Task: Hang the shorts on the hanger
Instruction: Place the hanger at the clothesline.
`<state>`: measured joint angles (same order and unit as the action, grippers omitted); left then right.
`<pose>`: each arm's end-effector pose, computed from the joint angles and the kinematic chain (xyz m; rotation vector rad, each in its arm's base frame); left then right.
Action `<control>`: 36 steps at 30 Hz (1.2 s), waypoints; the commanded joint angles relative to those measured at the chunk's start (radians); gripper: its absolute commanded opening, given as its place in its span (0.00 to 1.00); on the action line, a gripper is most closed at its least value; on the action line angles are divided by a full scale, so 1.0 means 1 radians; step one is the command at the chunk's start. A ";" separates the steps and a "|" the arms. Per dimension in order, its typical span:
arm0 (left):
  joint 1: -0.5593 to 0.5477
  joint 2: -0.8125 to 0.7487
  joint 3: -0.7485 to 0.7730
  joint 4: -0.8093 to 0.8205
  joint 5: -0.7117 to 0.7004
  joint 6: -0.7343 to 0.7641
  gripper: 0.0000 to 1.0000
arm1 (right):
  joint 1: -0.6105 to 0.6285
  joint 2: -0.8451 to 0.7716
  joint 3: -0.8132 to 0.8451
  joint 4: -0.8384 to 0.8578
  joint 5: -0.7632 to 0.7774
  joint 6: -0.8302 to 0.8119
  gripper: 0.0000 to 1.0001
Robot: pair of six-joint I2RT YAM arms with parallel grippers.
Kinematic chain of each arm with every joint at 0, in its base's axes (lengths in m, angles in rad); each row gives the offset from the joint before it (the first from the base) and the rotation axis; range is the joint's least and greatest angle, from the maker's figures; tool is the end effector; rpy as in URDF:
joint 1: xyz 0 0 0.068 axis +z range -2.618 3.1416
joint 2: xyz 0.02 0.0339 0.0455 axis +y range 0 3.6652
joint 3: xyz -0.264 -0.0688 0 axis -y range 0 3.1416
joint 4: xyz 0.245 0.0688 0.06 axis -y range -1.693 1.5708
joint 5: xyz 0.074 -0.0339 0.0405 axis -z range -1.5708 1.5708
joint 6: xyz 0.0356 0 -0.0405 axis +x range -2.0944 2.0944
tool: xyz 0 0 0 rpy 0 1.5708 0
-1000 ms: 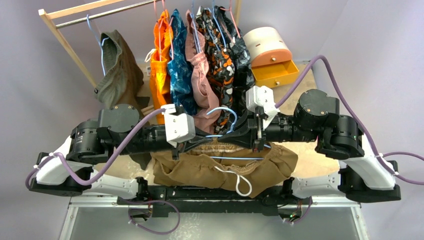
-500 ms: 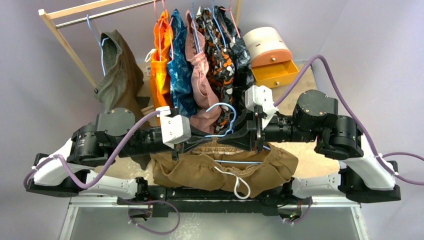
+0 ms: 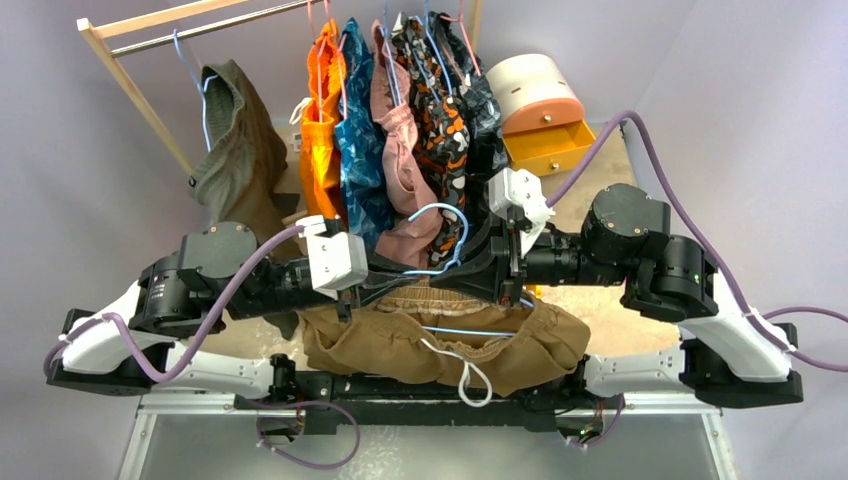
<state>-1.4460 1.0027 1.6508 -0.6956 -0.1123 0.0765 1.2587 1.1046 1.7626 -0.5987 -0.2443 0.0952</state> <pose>0.0222 -0.1447 0.5266 1.1091 1.2963 -0.9533 0.0430 0.1614 0.5531 -1.0787 1.2518 1.2460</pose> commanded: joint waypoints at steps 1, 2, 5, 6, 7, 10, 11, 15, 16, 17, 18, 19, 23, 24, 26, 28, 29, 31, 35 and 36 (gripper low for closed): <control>0.012 -0.044 0.008 0.144 -0.108 0.002 0.00 | 0.008 -0.058 -0.025 0.132 -0.055 0.041 0.11; 0.012 -0.044 0.007 0.145 -0.105 0.000 0.00 | 0.008 -0.064 -0.034 0.149 -0.047 0.046 0.13; 0.012 -0.046 0.004 0.144 -0.103 -0.001 0.00 | 0.008 -0.081 -0.057 0.194 -0.025 0.059 0.24; 0.012 -0.047 0.002 0.144 -0.103 -0.001 0.00 | 0.008 -0.085 -0.061 0.207 -0.020 0.063 0.26; 0.011 -0.048 0.001 0.146 -0.103 -0.002 0.00 | 0.008 -0.089 -0.063 0.215 -0.016 0.066 0.27; 0.012 -0.054 -0.007 0.151 -0.102 -0.003 0.00 | 0.008 -0.092 -0.066 0.232 -0.012 0.074 0.27; 0.012 -0.057 -0.010 0.154 -0.101 -0.003 0.00 | 0.009 -0.091 -0.067 0.235 -0.012 0.075 0.29; 0.012 -0.064 -0.021 0.168 -0.101 -0.006 0.00 | 0.008 -0.090 -0.070 0.235 0.000 0.079 0.22; 0.011 -0.065 -0.022 0.171 -0.099 -0.007 0.00 | 0.008 -0.087 -0.069 0.234 -0.001 0.079 0.20; 0.012 -0.065 -0.022 0.169 -0.095 -0.006 0.00 | 0.008 -0.085 -0.068 0.232 -0.001 0.079 0.20; 0.012 -0.063 -0.022 0.166 -0.091 -0.007 0.00 | 0.008 -0.085 -0.067 0.233 0.000 0.081 0.23; 0.012 -0.062 -0.021 0.165 -0.090 -0.008 0.00 | 0.008 -0.082 -0.068 0.235 0.000 0.081 0.27; 0.012 -0.051 -0.016 0.162 -0.077 -0.008 0.00 | 0.008 -0.066 -0.065 0.246 0.000 0.078 0.41; 0.012 -0.048 -0.016 0.162 -0.074 -0.009 0.00 | 0.008 -0.062 -0.063 0.250 -0.001 0.076 0.42; 0.012 -0.043 -0.014 0.163 -0.067 -0.009 0.00 | 0.008 -0.055 -0.059 0.257 -0.002 0.075 0.42; 0.012 -0.036 -0.014 0.160 -0.063 -0.008 0.00 | 0.008 -0.046 -0.054 0.264 -0.001 0.072 0.42; 0.012 -0.034 -0.014 0.159 -0.063 -0.008 0.00 | 0.008 -0.044 -0.053 0.265 0.000 0.070 0.40; 0.012 -0.032 -0.015 0.156 -0.058 -0.010 0.00 | 0.008 -0.039 -0.052 0.268 0.005 0.069 0.37; 0.013 -0.031 -0.016 0.162 -0.043 -0.016 0.00 | 0.008 -0.039 -0.059 0.276 0.033 0.069 0.23; 0.012 -0.030 -0.017 0.163 -0.042 -0.016 0.00 | 0.008 -0.038 -0.059 0.278 0.031 0.069 0.21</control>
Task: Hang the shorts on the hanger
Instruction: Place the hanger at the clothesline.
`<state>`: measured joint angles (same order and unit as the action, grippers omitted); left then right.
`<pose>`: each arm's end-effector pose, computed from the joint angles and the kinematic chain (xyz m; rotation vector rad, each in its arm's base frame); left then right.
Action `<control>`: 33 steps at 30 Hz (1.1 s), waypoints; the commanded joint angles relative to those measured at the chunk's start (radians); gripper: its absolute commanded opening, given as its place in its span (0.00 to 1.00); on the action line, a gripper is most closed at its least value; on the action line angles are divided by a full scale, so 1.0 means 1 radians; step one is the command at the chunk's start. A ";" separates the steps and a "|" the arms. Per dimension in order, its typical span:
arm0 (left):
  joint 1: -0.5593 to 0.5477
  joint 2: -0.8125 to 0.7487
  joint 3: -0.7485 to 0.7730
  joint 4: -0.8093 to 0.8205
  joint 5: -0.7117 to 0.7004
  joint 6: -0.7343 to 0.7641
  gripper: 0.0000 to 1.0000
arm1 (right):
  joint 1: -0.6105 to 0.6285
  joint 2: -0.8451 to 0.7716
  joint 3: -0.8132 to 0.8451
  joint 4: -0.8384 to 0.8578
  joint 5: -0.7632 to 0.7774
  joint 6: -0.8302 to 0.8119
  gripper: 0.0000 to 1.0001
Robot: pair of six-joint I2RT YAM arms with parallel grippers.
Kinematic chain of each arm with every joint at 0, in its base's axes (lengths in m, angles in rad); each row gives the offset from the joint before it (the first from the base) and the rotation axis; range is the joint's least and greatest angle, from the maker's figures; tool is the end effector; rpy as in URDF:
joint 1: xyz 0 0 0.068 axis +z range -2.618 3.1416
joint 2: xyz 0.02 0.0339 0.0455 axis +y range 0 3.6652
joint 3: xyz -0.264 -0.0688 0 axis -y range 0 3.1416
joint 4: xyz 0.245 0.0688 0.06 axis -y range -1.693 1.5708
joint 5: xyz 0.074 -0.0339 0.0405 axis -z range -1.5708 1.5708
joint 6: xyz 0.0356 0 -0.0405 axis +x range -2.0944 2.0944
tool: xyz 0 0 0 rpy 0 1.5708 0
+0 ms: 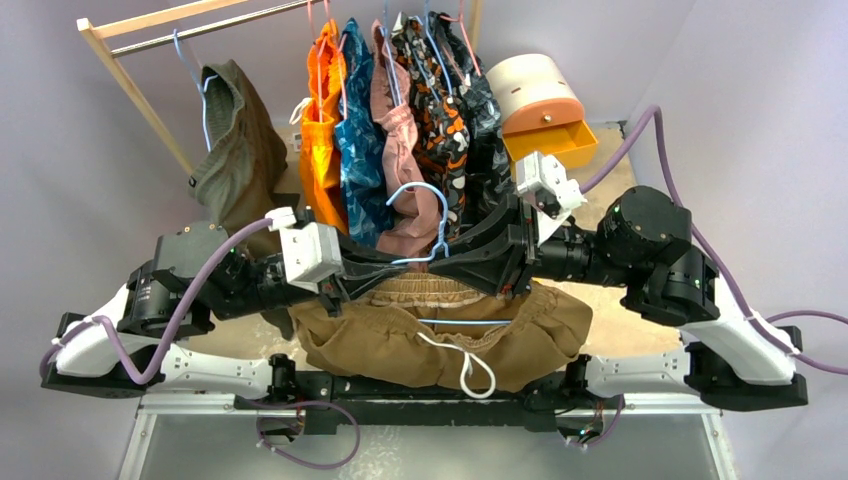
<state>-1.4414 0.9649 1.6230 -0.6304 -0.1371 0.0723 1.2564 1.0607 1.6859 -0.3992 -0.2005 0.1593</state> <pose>0.0224 -0.1342 0.5308 1.0312 1.2587 -0.9688 0.0430 0.1551 0.5603 -0.9227 1.1546 1.3096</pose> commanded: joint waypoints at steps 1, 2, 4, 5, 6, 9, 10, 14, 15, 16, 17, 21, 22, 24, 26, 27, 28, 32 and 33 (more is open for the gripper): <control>0.007 0.009 0.011 0.098 -0.015 -0.013 0.00 | 0.011 0.007 0.017 0.079 -0.014 0.004 0.20; 0.008 0.010 0.010 0.098 -0.011 -0.013 0.00 | 0.011 0.009 0.016 0.080 -0.014 0.004 0.20; 0.007 0.014 0.011 0.098 -0.004 -0.014 0.00 | 0.011 0.008 0.011 0.087 -0.016 0.005 0.18; 0.008 0.016 0.010 0.100 -0.001 -0.015 0.00 | 0.011 0.008 0.008 0.092 -0.021 0.006 0.13; 0.008 0.018 0.010 0.101 -0.001 -0.015 0.00 | 0.011 0.010 0.004 0.096 -0.029 0.006 0.06; 0.007 0.021 0.006 0.107 0.002 -0.016 0.00 | 0.011 0.016 0.000 0.106 -0.042 0.007 0.00; 0.008 0.022 0.006 0.109 0.002 -0.016 0.00 | 0.011 0.017 -0.001 0.108 -0.042 0.007 0.01; 0.008 0.023 0.005 0.112 0.004 -0.015 0.00 | 0.011 0.023 -0.003 0.114 -0.042 0.008 0.21; 0.007 0.023 0.006 0.111 0.003 -0.015 0.00 | 0.011 0.024 -0.002 0.114 -0.042 0.009 0.23; 0.007 0.023 0.004 0.111 0.002 -0.015 0.00 | 0.011 0.024 -0.001 0.114 -0.041 0.009 0.26; 0.008 0.022 0.004 0.112 0.002 -0.015 0.00 | 0.011 0.025 -0.003 0.114 -0.040 0.009 0.28; 0.007 0.020 0.004 0.113 0.002 -0.014 0.00 | 0.011 0.034 -0.005 0.110 -0.061 0.008 0.17; 0.007 0.019 0.003 0.113 0.002 -0.015 0.00 | 0.011 0.038 -0.004 0.106 -0.066 0.007 0.13; 0.009 0.017 0.002 0.114 0.000 -0.015 0.00 | 0.011 0.042 -0.003 0.097 -0.070 0.006 0.10; 0.007 0.013 0.002 0.114 -0.006 -0.014 0.00 | 0.011 0.040 -0.007 0.089 -0.059 0.006 0.21; 0.008 0.011 0.001 0.114 -0.009 -0.013 0.00 | 0.011 0.037 -0.005 0.082 -0.051 0.004 0.28; 0.008 0.009 0.000 0.114 -0.015 -0.011 0.00 | 0.011 0.035 -0.002 0.074 -0.042 -0.001 0.33; 0.008 -0.004 -0.003 0.115 -0.020 -0.011 0.00 | 0.011 0.025 0.026 0.004 0.003 -0.017 0.39; 0.007 -0.008 -0.003 0.114 -0.022 -0.012 0.00 | 0.011 0.020 0.027 -0.012 0.012 -0.020 0.39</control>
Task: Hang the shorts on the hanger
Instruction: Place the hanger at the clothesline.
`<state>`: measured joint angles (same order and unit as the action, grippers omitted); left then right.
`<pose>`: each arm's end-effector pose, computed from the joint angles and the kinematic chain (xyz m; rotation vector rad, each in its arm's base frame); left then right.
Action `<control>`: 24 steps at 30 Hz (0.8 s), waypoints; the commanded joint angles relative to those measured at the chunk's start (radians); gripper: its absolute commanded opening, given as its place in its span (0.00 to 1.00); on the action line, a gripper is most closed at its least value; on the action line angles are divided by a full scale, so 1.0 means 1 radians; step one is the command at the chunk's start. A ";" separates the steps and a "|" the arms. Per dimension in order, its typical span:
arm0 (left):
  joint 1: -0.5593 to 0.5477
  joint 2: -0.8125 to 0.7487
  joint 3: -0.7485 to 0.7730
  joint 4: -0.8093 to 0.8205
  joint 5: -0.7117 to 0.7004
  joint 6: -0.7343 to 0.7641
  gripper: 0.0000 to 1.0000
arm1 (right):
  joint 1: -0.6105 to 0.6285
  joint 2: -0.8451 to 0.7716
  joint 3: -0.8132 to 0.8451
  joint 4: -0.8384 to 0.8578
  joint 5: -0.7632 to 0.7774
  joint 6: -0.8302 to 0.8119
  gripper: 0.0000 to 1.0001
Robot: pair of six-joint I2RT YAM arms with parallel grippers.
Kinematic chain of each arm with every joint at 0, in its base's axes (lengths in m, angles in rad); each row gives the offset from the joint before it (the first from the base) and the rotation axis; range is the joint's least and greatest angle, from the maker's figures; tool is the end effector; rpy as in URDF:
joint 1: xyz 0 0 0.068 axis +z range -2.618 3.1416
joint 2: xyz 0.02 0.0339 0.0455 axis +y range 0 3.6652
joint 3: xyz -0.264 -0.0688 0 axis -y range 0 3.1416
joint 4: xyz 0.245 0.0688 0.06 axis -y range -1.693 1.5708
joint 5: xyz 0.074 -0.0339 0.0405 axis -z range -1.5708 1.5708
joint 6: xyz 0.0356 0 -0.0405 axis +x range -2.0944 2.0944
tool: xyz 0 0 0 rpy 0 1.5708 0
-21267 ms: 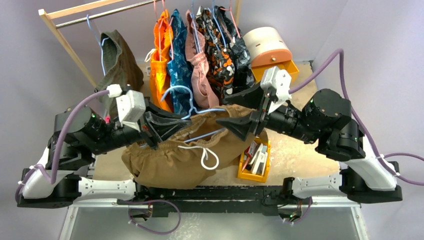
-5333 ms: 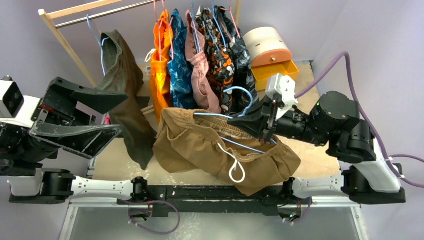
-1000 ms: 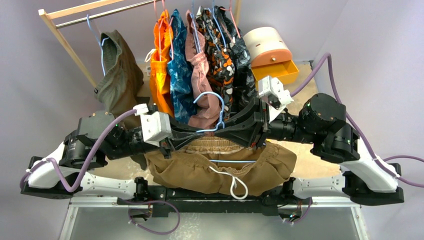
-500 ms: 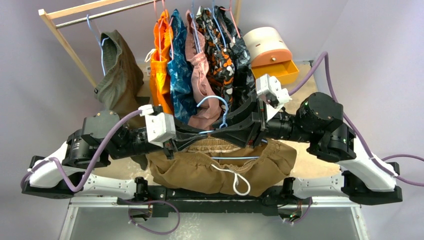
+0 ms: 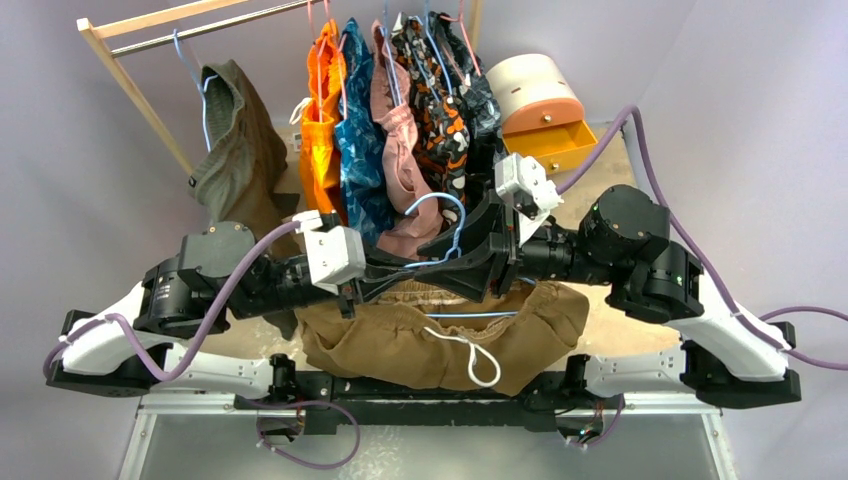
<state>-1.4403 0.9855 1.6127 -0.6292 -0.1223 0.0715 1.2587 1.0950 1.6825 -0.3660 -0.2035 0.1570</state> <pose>0.0234 -0.1448 0.5257 1.0621 1.2742 -0.9662 0.0472 0.1697 0.5578 -0.9302 1.1555 1.3103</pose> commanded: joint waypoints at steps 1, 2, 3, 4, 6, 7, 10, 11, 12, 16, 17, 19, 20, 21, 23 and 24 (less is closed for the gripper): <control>0.006 -0.031 0.006 0.113 -0.036 -0.012 0.00 | 0.008 -0.020 0.033 -0.058 0.021 -0.020 0.38; 0.006 -0.034 0.005 0.114 -0.039 -0.012 0.00 | 0.008 -0.024 0.033 -0.068 0.022 -0.019 0.36; 0.006 -0.037 0.003 0.115 -0.038 -0.011 0.00 | 0.008 -0.027 0.032 -0.077 0.021 -0.019 0.31; 0.007 -0.039 0.002 0.116 -0.040 -0.011 0.00 | 0.008 -0.029 0.032 -0.083 0.016 -0.018 0.25; 0.006 -0.040 -0.002 0.122 -0.040 -0.012 0.00 | 0.008 -0.029 0.031 -0.086 0.003 -0.013 0.14; 0.006 -0.039 -0.003 0.125 -0.040 -0.011 0.00 | 0.008 -0.029 0.030 -0.085 -0.002 -0.013 0.09; 0.006 -0.037 -0.002 0.128 -0.040 -0.010 0.00 | 0.008 -0.029 0.028 -0.080 -0.008 -0.012 0.00; 0.006 -0.038 -0.001 0.128 -0.041 -0.010 0.00 | 0.008 -0.030 0.029 -0.078 -0.009 -0.011 0.00; 0.006 -0.038 -0.001 0.129 -0.042 -0.009 0.00 | 0.008 -0.032 0.027 -0.076 -0.008 -0.011 0.00; 0.006 -0.046 -0.007 0.132 -0.056 -0.014 0.00 | 0.008 -0.050 0.019 -0.053 -0.008 -0.009 0.00; 0.006 -0.048 -0.010 0.137 -0.066 -0.016 0.00 | 0.008 -0.055 0.019 -0.047 -0.008 -0.008 0.00; 0.007 -0.052 -0.012 0.148 -0.096 -0.031 0.06 | 0.009 -0.060 0.027 -0.036 0.013 -0.009 0.00; 0.006 -0.055 -0.006 0.150 -0.103 -0.035 0.20 | 0.008 -0.060 0.038 -0.042 0.027 -0.014 0.00; 0.006 -0.059 0.002 0.150 -0.108 -0.044 0.34 | 0.008 -0.056 0.062 -0.055 0.039 -0.025 0.00; 0.006 -0.066 0.030 0.147 -0.111 -0.058 0.50 | 0.008 -0.036 0.137 -0.113 0.060 -0.051 0.00; 0.006 -0.072 0.049 0.145 -0.108 -0.067 0.56 | 0.008 -0.022 0.186 -0.143 0.068 -0.062 0.00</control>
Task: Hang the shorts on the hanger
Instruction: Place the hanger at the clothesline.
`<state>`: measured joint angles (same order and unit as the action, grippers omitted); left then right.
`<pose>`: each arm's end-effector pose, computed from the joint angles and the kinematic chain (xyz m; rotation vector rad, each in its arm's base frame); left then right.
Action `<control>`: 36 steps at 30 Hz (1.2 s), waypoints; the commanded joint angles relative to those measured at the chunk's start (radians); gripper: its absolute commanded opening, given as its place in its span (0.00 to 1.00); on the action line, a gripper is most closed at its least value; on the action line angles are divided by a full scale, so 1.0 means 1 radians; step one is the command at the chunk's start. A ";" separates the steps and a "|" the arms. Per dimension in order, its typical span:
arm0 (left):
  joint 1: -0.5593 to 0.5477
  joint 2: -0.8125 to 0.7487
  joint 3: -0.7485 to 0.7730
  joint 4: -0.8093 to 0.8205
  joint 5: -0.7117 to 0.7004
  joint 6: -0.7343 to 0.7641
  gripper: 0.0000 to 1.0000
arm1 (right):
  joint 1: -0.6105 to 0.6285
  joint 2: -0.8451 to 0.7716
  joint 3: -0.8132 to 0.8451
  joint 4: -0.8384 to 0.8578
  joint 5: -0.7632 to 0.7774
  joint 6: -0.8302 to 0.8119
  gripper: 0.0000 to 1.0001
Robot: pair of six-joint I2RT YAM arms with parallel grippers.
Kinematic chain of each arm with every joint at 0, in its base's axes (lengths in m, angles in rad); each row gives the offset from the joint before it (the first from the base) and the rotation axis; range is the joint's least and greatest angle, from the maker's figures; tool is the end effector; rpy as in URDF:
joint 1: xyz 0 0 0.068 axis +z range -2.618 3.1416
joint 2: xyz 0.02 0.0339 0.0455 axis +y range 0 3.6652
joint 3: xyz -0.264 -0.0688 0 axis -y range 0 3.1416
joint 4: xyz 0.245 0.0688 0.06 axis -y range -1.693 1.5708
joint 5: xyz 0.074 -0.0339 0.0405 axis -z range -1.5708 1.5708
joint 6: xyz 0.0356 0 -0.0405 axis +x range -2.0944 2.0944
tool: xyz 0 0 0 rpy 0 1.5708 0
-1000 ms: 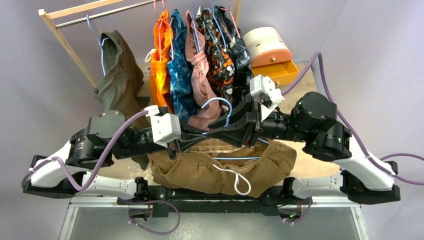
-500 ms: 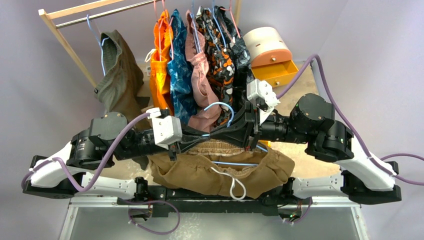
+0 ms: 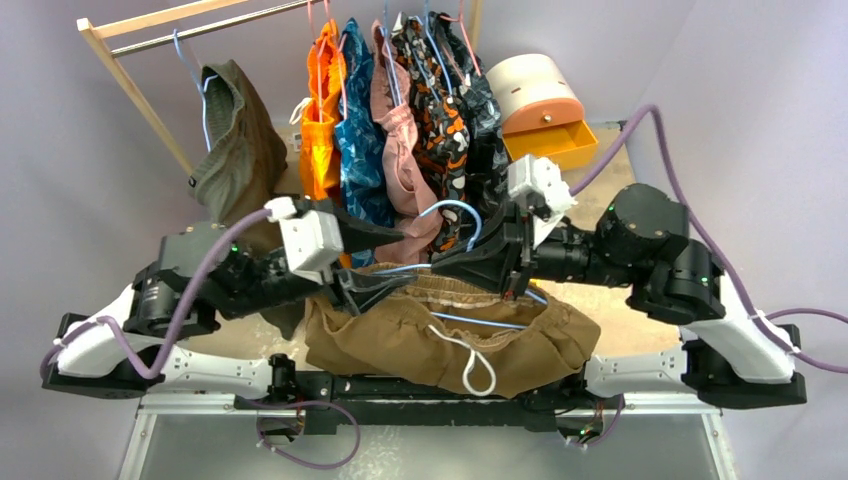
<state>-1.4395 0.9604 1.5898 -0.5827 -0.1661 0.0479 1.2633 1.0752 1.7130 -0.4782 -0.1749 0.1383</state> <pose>0.0242 -0.1384 0.5276 0.9815 1.2733 -0.9734 0.0435 0.1575 0.5572 -0.9514 1.2132 1.2636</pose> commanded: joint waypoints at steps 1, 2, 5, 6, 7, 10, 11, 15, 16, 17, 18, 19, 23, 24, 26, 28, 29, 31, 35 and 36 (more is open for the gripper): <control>0.005 -0.053 0.092 0.099 -0.055 -0.050 0.61 | 0.004 0.012 0.208 -0.061 0.050 -0.055 0.00; 0.005 -0.060 0.114 0.098 -0.043 -0.057 0.62 | 0.004 0.026 0.272 -0.089 0.071 -0.069 0.00; 0.005 -0.092 0.165 0.116 -0.017 -0.071 0.66 | 0.004 0.070 0.477 -0.110 0.042 -0.096 0.00; 0.005 -0.103 0.179 0.128 -0.016 -0.070 0.66 | 0.004 0.081 0.525 -0.094 -0.007 -0.098 0.00; 0.005 -0.115 0.192 0.143 -0.015 -0.067 0.66 | 0.003 0.092 0.575 -0.079 -0.044 -0.101 0.00; 0.005 -0.147 0.215 0.205 -0.027 -0.055 0.66 | 0.004 0.132 0.698 -0.083 -0.079 -0.122 0.00; 0.006 -0.156 0.219 0.220 -0.038 -0.051 0.66 | 0.004 0.135 0.709 -0.091 -0.077 -0.130 0.00; 0.006 -0.185 0.223 0.249 -0.078 -0.047 0.66 | 0.004 0.120 0.610 -0.135 -0.030 -0.141 0.00; 0.006 -0.190 0.222 0.247 -0.088 -0.044 0.66 | 0.004 0.124 0.588 -0.164 0.002 -0.145 0.00; 0.005 -0.194 0.223 0.245 -0.099 -0.040 0.66 | 0.004 0.131 0.581 -0.199 0.038 -0.150 0.00; 0.005 -0.199 0.223 0.242 -0.110 -0.037 0.66 | 0.004 0.142 0.581 -0.224 0.057 -0.151 0.00; 0.005 -0.201 0.223 0.240 -0.123 -0.035 0.66 | 0.004 0.157 0.591 -0.235 0.061 -0.150 0.00; 0.006 -0.201 0.219 0.225 -0.189 -0.031 0.66 | 0.004 0.224 0.797 -0.212 -0.050 -0.131 0.00; 0.005 -0.198 0.215 0.215 -0.210 -0.031 0.65 | 0.004 0.227 0.813 -0.193 -0.060 -0.128 0.00; 0.005 -0.195 0.194 0.195 -0.272 -0.037 0.65 | 0.004 0.208 0.755 -0.153 -0.044 -0.140 0.00; 0.006 -0.198 0.153 0.187 -0.334 -0.046 0.65 | 0.004 0.186 0.658 -0.129 0.009 -0.156 0.00; 0.006 -0.198 0.129 0.183 -0.361 -0.049 0.65 | 0.004 0.186 0.624 -0.134 0.033 -0.163 0.00; 0.006 -0.192 0.097 0.162 -0.418 -0.061 0.65 | 0.004 0.198 0.573 -0.162 0.110 -0.169 0.00; 0.006 -0.159 0.057 0.130 -0.542 -0.084 0.64 | 0.003 0.189 0.414 -0.165 0.187 -0.167 0.00; 0.006 -0.149 0.050 0.127 -0.575 -0.088 0.64 | 0.004 0.179 0.363 -0.158 0.180 -0.160 0.00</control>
<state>-1.4357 0.7677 1.6630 -0.4343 -0.5762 -0.0124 1.2633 1.2671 2.1860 -0.7116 -0.0765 -0.0113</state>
